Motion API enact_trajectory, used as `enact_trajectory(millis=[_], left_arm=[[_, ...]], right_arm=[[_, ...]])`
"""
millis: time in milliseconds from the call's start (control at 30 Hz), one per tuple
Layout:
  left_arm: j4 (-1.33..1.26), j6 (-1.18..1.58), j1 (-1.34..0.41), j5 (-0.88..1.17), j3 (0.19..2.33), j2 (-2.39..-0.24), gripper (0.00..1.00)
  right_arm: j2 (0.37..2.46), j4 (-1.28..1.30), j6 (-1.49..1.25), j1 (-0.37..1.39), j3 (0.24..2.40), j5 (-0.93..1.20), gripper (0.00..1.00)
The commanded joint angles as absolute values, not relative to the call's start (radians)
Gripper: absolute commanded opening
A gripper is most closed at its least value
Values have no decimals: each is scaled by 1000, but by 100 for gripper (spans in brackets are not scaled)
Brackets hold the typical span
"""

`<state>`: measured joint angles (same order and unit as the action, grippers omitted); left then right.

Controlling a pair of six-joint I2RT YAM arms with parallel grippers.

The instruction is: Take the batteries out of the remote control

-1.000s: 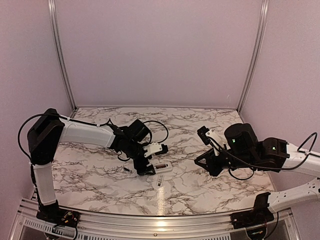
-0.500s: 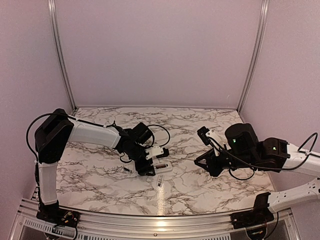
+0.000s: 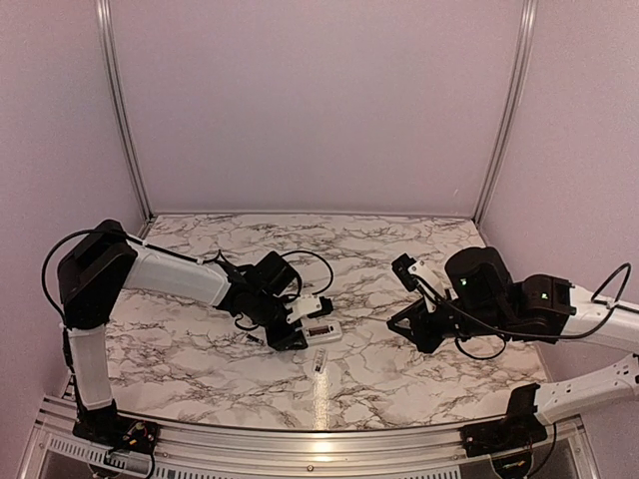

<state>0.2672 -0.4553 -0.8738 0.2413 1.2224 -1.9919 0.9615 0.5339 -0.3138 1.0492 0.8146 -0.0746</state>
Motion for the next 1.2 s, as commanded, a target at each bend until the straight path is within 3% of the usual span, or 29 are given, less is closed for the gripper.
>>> enact_trajectory(millis=[0, 133, 200, 333, 733, 1167], left_arm=[[118, -430, -913, 130, 1098, -1882, 30], [12, -427, -962, 16, 1004, -1799, 17], [-50, -430, -984, -56, 972, -1771, 16], [-181, -453, -1028, -171, 895, -1722, 0], [-494, -482, -1067, -274, 692, -1634, 0], [-521, -497, -1083, -249, 673, -1622, 0]], right_arm=[[990, 564, -322, 1056, 862, -112, 0], [1022, 597, -327, 1055, 890, -126, 0], [1035, 609, -332, 1056, 907, -130, 0], [1066, 620, -333, 1056, 935, -125, 0], [1199, 618, -339, 1056, 1034, -24, 0], [1388, 634, -259, 1055, 1158, 96, 0]])
